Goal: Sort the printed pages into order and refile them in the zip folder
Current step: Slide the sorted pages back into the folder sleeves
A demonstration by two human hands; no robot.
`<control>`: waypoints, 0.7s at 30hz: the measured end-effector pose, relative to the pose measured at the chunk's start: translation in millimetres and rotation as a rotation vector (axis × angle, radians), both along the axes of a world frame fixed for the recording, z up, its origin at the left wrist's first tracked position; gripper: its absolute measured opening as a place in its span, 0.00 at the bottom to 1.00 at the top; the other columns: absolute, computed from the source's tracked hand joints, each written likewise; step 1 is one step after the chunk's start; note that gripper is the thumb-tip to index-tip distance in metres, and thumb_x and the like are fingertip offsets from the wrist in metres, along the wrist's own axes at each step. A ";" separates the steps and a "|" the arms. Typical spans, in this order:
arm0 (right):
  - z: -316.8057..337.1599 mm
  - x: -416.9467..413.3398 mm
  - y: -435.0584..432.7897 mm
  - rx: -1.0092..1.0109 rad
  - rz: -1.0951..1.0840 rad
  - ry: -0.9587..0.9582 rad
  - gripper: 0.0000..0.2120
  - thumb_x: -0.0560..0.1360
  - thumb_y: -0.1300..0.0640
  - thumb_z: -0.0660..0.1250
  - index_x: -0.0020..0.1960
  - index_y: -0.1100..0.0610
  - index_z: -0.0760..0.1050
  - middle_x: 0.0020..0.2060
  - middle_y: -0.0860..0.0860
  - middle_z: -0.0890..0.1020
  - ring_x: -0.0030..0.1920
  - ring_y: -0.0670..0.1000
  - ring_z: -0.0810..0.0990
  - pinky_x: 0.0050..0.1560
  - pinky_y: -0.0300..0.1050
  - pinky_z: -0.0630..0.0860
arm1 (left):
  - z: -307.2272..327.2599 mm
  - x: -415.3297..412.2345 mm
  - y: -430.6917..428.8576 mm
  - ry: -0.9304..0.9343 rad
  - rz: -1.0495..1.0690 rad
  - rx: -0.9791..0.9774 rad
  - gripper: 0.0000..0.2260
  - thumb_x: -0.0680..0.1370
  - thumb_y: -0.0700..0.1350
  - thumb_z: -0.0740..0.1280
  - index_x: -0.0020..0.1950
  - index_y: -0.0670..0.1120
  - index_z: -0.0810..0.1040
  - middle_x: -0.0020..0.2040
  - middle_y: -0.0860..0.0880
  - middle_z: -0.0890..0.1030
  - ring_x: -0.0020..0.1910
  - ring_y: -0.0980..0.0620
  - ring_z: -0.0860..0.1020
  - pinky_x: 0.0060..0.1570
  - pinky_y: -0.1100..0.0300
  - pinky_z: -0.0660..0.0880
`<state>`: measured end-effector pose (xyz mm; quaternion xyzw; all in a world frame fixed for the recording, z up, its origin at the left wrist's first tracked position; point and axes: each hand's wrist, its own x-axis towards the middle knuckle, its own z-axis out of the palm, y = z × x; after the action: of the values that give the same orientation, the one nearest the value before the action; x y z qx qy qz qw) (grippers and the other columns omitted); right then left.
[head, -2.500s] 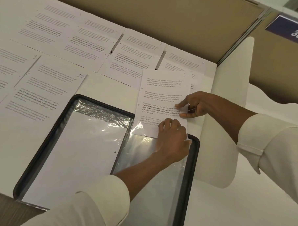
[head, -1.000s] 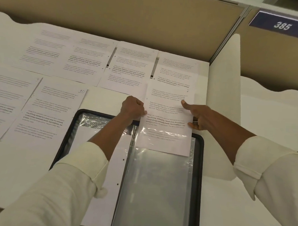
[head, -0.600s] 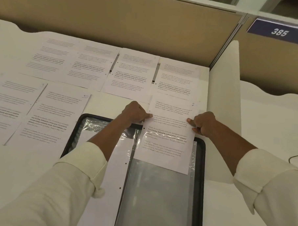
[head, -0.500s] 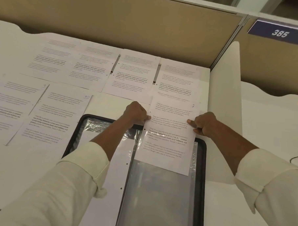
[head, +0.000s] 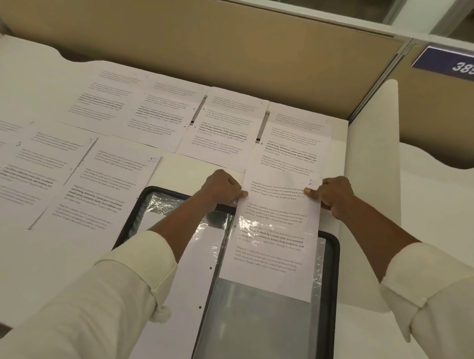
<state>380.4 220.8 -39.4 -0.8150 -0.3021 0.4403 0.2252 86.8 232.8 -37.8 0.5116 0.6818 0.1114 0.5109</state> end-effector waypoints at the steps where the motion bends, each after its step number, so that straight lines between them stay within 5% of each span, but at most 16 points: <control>1: 1.4 1.2 1.1 -0.015 0.013 0.009 0.23 0.68 0.60 0.84 0.56 0.69 0.79 0.54 0.60 0.84 0.56 0.60 0.84 0.62 0.60 0.82 | -0.7 0.7 -0.2 0.002 0.007 -0.006 0.12 0.71 0.39 0.83 0.46 0.35 0.83 0.46 0.41 0.88 0.44 0.45 0.88 0.52 0.48 0.86; 7: 18.2 6.8 13.2 -0.074 0.192 0.053 0.17 0.66 0.67 0.84 0.51 0.61 0.83 0.55 0.57 0.84 0.57 0.58 0.81 0.59 0.54 0.82 | 2.4 0.5 -6.5 0.160 -0.233 -0.005 0.12 0.71 0.42 0.83 0.48 0.44 0.82 0.48 0.48 0.85 0.49 0.49 0.82 0.53 0.54 0.79; 10: 28.3 8.1 28.4 -0.049 0.452 -0.002 0.18 0.67 0.67 0.83 0.54 0.62 0.83 0.51 0.56 0.85 0.51 0.55 0.81 0.48 0.47 0.77 | 4.6 -2.2 -8.7 0.192 -0.317 0.002 0.16 0.69 0.43 0.84 0.52 0.44 0.84 0.51 0.48 0.85 0.52 0.47 0.82 0.56 0.53 0.79; 12: 28.9 4.3 40.4 -0.033 0.645 -0.063 0.16 0.68 0.65 0.83 0.54 0.61 0.84 0.48 0.56 0.87 0.53 0.57 0.84 0.54 0.49 0.78 | 6.6 -2.3 -11.4 0.197 -0.362 0.011 0.18 0.69 0.43 0.84 0.55 0.44 0.83 0.51 0.49 0.84 0.52 0.48 0.81 0.55 0.53 0.78; 15: 24.4 -10.7 51.3 -0.002 0.842 -0.136 0.10 0.73 0.62 0.80 0.53 0.58 0.86 0.49 0.53 0.85 0.53 0.56 0.83 0.56 0.49 0.77 | 4.2 0.1 -15.6 0.181 -0.338 0.052 0.18 0.72 0.46 0.83 0.56 0.43 0.81 0.48 0.50 0.82 0.50 0.49 0.80 0.54 0.54 0.78; 21: 9.8 -41.1 49.1 0.075 0.876 -0.133 0.06 0.74 0.59 0.79 0.50 0.52 0.86 0.44 0.50 0.85 0.45 0.49 0.79 0.46 0.41 0.73 | -4.0 -5.2 -17.5 0.051 -0.138 0.048 0.13 0.75 0.49 0.80 0.51 0.43 0.82 0.46 0.49 0.85 0.48 0.47 0.83 0.56 0.49 0.82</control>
<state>339.3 270.0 -29.5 -0.6280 -0.6485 0.4293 0.0271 81.6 215.3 -41.8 0.5722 0.6550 0.0791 0.4872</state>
